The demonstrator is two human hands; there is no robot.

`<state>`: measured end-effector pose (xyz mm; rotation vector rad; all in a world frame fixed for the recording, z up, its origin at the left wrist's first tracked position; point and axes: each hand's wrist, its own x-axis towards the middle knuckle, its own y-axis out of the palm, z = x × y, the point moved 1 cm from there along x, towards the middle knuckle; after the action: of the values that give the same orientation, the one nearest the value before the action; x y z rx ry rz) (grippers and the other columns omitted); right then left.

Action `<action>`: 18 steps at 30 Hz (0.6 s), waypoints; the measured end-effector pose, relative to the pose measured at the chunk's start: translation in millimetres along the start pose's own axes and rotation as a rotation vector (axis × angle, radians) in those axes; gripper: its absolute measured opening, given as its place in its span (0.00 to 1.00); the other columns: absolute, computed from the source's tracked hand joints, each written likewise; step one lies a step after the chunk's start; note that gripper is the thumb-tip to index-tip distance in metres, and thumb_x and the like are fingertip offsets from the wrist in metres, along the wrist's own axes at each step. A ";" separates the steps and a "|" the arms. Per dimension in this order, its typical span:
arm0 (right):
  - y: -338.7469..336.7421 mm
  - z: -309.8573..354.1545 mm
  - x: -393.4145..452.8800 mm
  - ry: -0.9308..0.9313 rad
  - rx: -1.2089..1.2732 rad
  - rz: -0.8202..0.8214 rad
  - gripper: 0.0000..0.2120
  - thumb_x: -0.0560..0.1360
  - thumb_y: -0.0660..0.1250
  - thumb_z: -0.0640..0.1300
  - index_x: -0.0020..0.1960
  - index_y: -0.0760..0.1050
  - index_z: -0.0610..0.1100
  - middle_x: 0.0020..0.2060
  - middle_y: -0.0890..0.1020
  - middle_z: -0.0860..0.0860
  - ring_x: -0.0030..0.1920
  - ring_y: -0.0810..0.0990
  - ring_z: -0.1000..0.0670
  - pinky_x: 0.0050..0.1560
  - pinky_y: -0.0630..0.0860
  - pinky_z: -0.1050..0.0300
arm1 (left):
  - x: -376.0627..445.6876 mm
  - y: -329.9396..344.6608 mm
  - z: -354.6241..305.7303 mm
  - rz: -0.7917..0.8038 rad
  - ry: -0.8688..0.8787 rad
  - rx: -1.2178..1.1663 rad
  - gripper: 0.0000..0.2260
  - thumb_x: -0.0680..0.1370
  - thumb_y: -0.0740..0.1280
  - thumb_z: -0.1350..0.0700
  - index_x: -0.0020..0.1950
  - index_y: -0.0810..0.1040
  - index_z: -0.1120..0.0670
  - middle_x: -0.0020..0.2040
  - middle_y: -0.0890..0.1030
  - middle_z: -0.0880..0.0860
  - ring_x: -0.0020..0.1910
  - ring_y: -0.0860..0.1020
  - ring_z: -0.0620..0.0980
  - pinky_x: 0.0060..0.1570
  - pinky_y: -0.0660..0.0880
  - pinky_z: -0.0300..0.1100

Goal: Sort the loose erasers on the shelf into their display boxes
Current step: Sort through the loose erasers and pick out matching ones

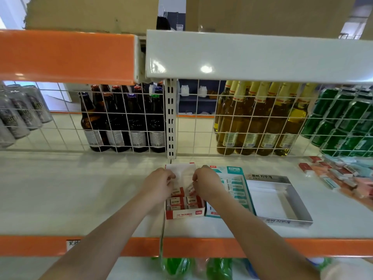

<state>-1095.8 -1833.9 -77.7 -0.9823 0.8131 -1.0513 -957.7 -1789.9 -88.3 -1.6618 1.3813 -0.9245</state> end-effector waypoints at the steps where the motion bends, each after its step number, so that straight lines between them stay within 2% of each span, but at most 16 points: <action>1: 0.6 -1.5 1.2 0.001 -0.007 -0.009 0.12 0.76 0.63 0.39 0.59 0.75 0.42 0.55 0.75 0.46 0.52 0.77 0.47 0.55 0.75 0.57 | -0.4 -0.6 0.2 -0.001 0.011 -0.009 0.14 0.78 0.60 0.59 0.63 0.76 0.54 0.61 0.75 0.52 0.59 0.75 0.50 0.58 0.71 0.40; 5: 5.7 -6.9 -1.2 -0.002 -0.050 0.030 0.09 0.76 0.63 0.39 0.56 0.75 0.41 0.54 0.76 0.45 0.52 0.77 0.47 0.56 0.76 0.57 | -2.3 0.2 -1.2 0.000 0.052 -0.027 0.14 0.79 0.60 0.59 0.63 0.75 0.54 0.62 0.76 0.51 0.59 0.74 0.49 0.59 0.70 0.38; 10: 5.0 -14.4 -3.7 -0.050 0.050 -0.018 0.12 0.77 0.62 0.39 0.60 0.74 0.45 0.58 0.72 0.47 0.55 0.76 0.48 0.55 0.74 0.59 | -1.6 2.3 -5.9 0.054 0.087 -0.026 0.15 0.80 0.59 0.56 0.66 0.74 0.54 0.64 0.76 0.51 0.61 0.74 0.48 0.60 0.70 0.38; 13: -2.4 -22.9 -1.0 -0.033 0.089 -0.044 0.12 0.77 0.60 0.40 0.59 0.74 0.46 0.57 0.74 0.48 0.54 0.76 0.48 0.54 0.74 0.59 | 2.2 4.0 -12.2 0.145 0.071 -0.025 0.15 0.81 0.58 0.54 0.67 0.73 0.55 0.64 0.76 0.52 0.61 0.74 0.50 0.59 0.70 0.40; 16: -7.7 -31.4 0.6 -0.011 0.093 -0.041 0.11 0.77 0.61 0.41 0.58 0.76 0.46 0.56 0.76 0.48 0.52 0.77 0.49 0.52 0.73 0.60 | 7.5 9.6 -18.2 0.261 0.053 0.024 0.14 0.81 0.56 0.53 0.61 0.77 0.55 0.59 0.79 0.53 0.56 0.77 0.51 0.52 0.72 0.40; 18: -8.1 -36.2 -1.3 -0.014 0.106 0.004 0.11 0.77 0.61 0.44 0.58 0.77 0.46 0.55 0.78 0.48 0.50 0.77 0.50 0.50 0.72 0.61 | 10.5 14.2 -22.4 0.308 0.043 0.057 0.14 0.81 0.57 0.54 0.59 0.78 0.56 0.57 0.80 0.54 0.55 0.77 0.52 0.52 0.73 0.42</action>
<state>-1131.3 -1843.3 -82.9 -0.8964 0.7399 -1.0722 -982.1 -1804.3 -90.6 -1.3458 1.5714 -0.8151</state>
